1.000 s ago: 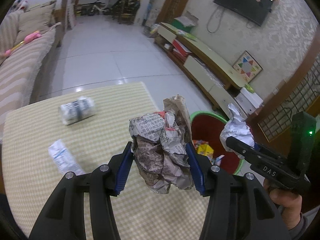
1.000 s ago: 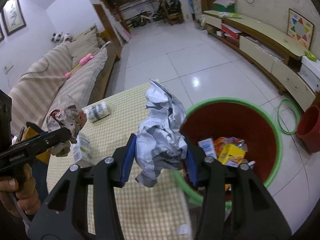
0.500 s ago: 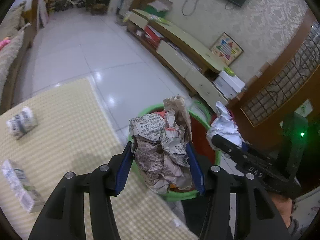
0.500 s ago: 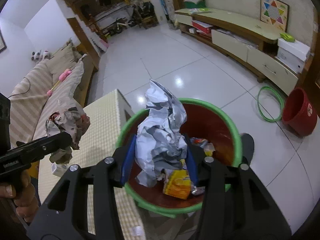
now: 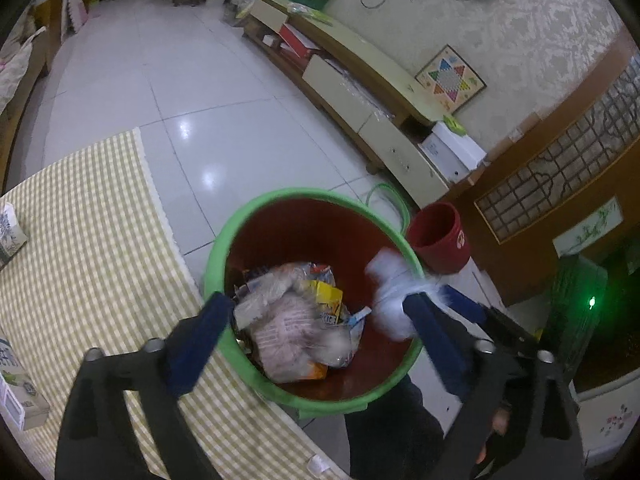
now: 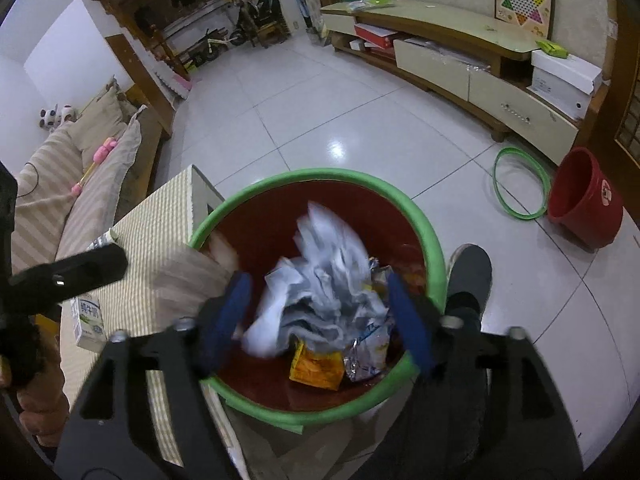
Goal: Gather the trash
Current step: 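Carry newspaper and foil paper over the green bin and open both tools, then move both open tools back over the table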
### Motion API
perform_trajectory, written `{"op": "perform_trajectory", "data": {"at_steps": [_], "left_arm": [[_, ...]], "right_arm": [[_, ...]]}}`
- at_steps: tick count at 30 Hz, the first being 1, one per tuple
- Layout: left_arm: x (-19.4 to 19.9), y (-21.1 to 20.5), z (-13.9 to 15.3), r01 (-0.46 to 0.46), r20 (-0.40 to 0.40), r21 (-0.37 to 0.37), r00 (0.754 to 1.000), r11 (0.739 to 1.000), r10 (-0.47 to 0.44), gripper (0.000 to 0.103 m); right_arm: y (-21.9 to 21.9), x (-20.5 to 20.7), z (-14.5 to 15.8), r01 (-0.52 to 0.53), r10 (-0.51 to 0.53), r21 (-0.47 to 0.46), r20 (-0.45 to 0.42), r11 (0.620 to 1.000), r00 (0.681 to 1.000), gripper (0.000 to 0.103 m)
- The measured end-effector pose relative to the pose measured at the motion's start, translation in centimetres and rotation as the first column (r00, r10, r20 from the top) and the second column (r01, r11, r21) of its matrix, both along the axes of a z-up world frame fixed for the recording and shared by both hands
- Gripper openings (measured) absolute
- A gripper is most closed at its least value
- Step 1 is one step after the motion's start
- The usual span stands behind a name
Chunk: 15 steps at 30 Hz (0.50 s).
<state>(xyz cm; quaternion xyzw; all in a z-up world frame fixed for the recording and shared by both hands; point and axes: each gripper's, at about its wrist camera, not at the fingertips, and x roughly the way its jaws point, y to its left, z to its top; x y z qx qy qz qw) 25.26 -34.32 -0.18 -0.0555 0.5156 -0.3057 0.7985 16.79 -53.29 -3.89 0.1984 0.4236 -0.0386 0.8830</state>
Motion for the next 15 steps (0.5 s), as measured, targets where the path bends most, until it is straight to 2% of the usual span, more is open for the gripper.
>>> {"op": "perform_trajectory", "data": {"at_steps": [3, 5, 8, 15], "left_arm": [[0.1, 1.0, 0.3, -0.025, 0.010, 0.002, 1.000, 1.000, 0.025, 0.095], [0.3, 2.2, 0.5, -0.049, 0.014, 0.011, 0.999, 0.999, 0.048, 0.095], [0.3, 3.9, 1.0, -0.081, 0.019, 0.012, 0.997, 0.997, 0.081, 0.095], [-0.6, 9.5, 2.0, -0.171, 0.047, 0.029, 0.984, 0.985, 0.169, 0.095]], "right_arm": [[0.4, 0.0, 0.2, 0.002, -0.002, -0.003, 0.007, 1.000, 1.000, 0.083], [0.9, 0.1, 0.4, 0.001, -0.001, -0.006, 0.011, 1.000, 1.000, 0.091], [1.7, 0.2, 0.8, -0.007, 0.007, -0.013, 0.026, 1.000, 1.000, 0.096], [5.5, 1.3, 2.3, -0.068, 0.069, -0.024, 0.047, 0.997, 0.997, 0.098]]}}
